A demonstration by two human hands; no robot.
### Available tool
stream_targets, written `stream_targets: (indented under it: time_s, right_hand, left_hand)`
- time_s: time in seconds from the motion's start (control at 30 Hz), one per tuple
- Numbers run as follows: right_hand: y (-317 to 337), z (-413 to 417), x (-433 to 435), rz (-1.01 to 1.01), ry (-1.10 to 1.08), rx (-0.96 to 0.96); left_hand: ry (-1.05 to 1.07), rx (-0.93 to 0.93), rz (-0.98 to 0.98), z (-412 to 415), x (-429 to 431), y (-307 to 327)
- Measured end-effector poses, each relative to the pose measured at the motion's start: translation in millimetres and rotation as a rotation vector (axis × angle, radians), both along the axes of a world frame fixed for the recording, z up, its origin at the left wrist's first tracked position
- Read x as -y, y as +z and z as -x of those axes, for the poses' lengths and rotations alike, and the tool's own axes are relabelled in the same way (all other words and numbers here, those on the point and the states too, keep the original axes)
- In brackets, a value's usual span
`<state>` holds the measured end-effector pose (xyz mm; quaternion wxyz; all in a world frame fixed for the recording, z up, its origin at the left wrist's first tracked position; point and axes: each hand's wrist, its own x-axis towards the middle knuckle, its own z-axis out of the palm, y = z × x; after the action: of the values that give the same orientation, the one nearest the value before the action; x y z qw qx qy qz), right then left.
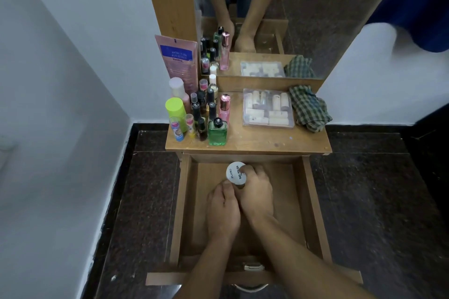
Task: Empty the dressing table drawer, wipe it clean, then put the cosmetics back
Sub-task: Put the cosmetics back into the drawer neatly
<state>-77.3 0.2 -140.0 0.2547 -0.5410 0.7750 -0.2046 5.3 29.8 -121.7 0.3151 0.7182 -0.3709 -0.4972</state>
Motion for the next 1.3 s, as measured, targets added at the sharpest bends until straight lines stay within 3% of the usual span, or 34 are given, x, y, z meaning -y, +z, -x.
stream_targets:
  time_s: [0.1, 0.17, 0.27, 0.37, 0.57, 0.73, 1.07, 1.3]
  right_hand:
    - [21, 6, -8, 0.031, -0.034, -0.018]
    - [44, 13, -14, 0.192, -0.116, -0.030]
    - [90, 32, -3, 0.432, -0.319, 0.052]
    - [116, 49, 30, 0.465, -0.410, 0.086]
    - [110, 67, 71, 0.244, -0.372, 0.082]
    - [107, 75, 77, 0.198, -0.336, 0.040]
    - [105, 83, 45, 0.205, -0.250, -0.055]
    - [98, 80, 11, 0.212, -0.308, -0.036]
  left_hand:
    - [0.009, 0.133, 0.060, 4, -4, 16]
    - [0.029, 0.188, 0.150, 9, -6, 27]
    - [0.040, 0.151, 0.362, 30, -2, 54]
    - [0.006, 0.110, 0.485, 54, 12, 79]
    - [-0.077, 0.115, 0.333, 77, 58, 89]
    - [-0.127, 0.183, 0.259, 82, 77, 88]
    - [0.042, 0.087, 0.240, 89, 44, 95]
    - [0.167, 0.125, 0.171, 76, 23, 85]
